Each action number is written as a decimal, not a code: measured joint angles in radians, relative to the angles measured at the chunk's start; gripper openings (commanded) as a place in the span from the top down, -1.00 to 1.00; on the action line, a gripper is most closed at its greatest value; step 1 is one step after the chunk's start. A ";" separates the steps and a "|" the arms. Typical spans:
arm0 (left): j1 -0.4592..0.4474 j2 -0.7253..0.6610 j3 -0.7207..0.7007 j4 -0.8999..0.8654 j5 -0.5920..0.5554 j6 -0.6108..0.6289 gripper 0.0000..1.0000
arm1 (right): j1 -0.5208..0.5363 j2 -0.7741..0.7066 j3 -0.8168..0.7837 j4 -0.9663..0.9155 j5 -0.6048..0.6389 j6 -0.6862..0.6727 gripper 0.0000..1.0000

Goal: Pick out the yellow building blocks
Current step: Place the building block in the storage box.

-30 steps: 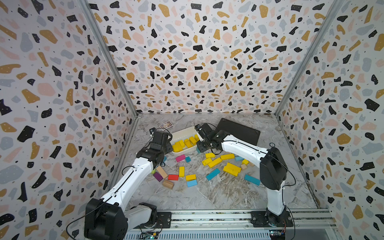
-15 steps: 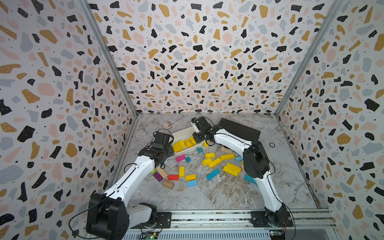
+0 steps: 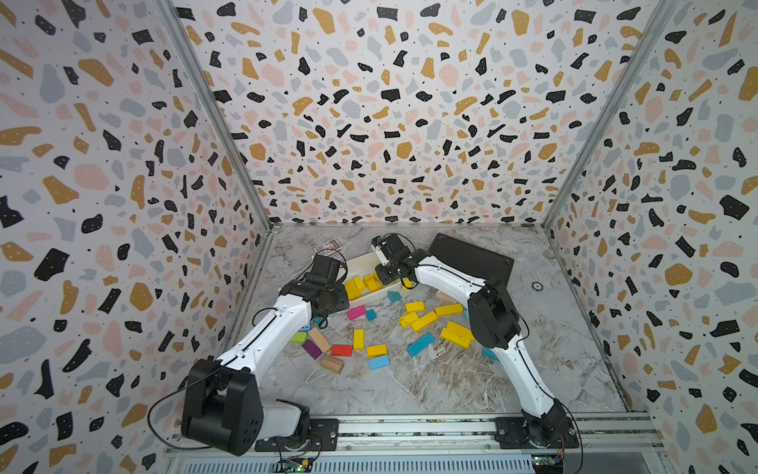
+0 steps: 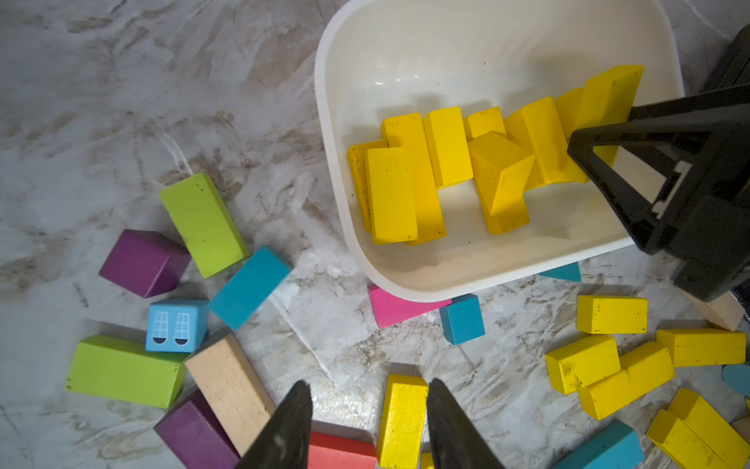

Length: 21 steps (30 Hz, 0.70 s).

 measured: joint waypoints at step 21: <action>-0.136 0.098 0.036 -0.091 0.052 0.071 -0.05 | 0.000 -0.724 -0.637 0.064 0.138 0.026 0.00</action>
